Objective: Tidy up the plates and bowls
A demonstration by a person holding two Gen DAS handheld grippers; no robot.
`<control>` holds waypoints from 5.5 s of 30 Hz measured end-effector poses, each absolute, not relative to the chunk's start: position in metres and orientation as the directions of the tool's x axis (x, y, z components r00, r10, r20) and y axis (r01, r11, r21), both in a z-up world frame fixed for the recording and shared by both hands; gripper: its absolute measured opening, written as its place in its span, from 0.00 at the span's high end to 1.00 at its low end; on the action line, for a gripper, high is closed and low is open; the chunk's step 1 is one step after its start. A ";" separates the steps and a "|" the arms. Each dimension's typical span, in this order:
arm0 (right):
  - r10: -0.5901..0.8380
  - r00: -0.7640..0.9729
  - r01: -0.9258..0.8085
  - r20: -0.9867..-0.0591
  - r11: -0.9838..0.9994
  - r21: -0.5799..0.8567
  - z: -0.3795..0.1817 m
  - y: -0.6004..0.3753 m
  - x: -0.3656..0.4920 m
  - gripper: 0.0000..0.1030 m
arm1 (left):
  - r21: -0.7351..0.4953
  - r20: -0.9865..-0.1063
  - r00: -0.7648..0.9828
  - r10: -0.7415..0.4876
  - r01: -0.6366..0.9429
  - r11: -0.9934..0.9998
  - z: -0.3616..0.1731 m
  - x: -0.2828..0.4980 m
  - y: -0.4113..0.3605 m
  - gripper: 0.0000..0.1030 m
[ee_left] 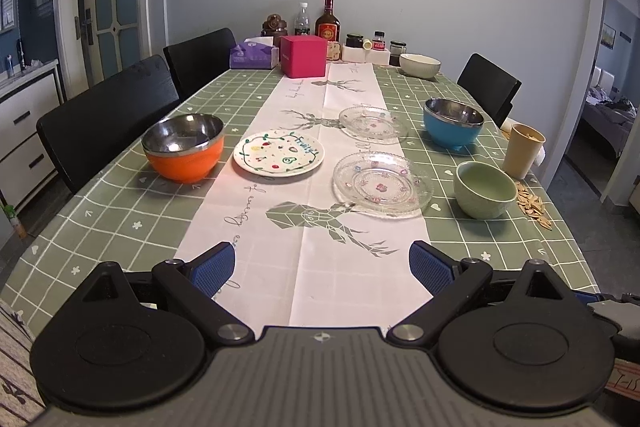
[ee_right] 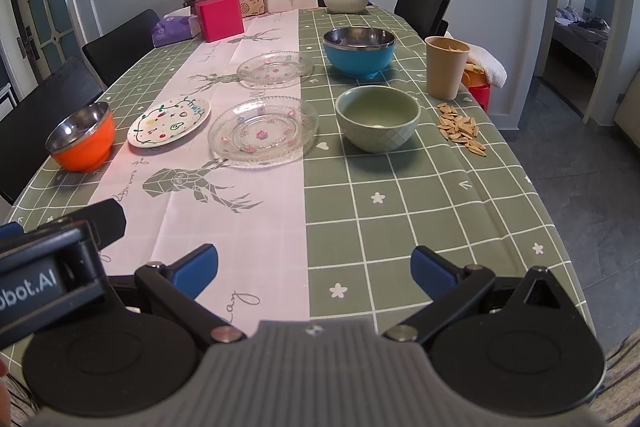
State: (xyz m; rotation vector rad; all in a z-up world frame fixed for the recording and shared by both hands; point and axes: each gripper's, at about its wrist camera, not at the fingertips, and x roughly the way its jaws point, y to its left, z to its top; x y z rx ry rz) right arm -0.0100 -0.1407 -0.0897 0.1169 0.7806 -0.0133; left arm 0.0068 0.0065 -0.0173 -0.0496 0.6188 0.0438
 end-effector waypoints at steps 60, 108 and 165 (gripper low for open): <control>0.318 0.584 -0.172 -0.747 0.948 0.269 -0.125 0.110 0.249 0.48 | -0.073 -0.812 0.583 -0.014 -0.078 0.994 -0.064 0.289 0.250 0.35; 0.436 0.493 -0.109 -0.753 0.889 0.444 -0.139 0.102 0.236 0.89 | -0.230 -0.897 0.406 -0.178 -0.084 0.970 -0.065 0.273 0.255 1.00; 0.403 0.257 -0.034 -0.878 0.912 0.408 -0.138 -0.041 0.160 0.85 | -0.086 -0.921 0.331 -0.205 0.340 0.936 -0.069 0.183 0.129 0.90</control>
